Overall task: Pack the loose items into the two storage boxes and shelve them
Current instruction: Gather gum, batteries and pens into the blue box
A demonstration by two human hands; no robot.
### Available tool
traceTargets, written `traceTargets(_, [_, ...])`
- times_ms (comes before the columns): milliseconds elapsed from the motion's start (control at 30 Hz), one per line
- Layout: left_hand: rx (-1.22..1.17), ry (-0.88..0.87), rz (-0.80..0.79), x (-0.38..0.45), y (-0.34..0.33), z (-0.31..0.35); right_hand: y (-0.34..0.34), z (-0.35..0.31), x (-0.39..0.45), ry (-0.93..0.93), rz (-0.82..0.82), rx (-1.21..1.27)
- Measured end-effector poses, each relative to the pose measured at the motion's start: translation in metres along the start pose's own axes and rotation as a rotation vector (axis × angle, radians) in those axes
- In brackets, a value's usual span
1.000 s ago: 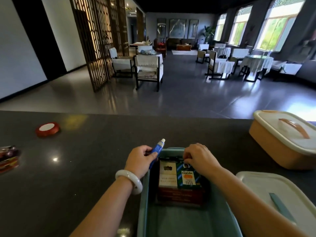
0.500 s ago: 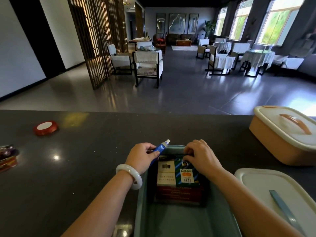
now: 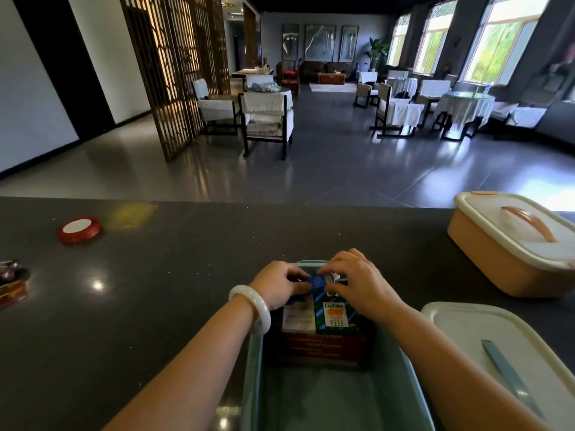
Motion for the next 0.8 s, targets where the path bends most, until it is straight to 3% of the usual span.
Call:
traceTargets(100, [0.077,-0.035,0.052,0.0,0.001,-0.006,-0.004,0.005,-0.003,-0.005,-0.03,-0.021])
traceTargets(267, [0.603,-0.256,0.233,-0.003,0.002,-0.011,-0.01,0.012,-0.003,-0.018,-0.092,-0.068])
traceTargets(333, [0.712,-0.296,0.25,-0.004,0.002,-0.013,-0.012,0.013,-0.004,-0.031,-0.09,-0.067])
traceTargets(800, [0.8,-0.408,0.354,0.002,0.002,-0.017,-0.013,0.012,-0.004,-0.138,-0.061,-0.02])
Point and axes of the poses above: each hand's wrist, its own x-axis towards the middle knuckle, its own y-axis out of the back of the hand, z = x × y, the point moved 1 cm from there along x, towards the middle knuckle, and after that the axes turned 7 degrees about z, right-handed, at the moved point
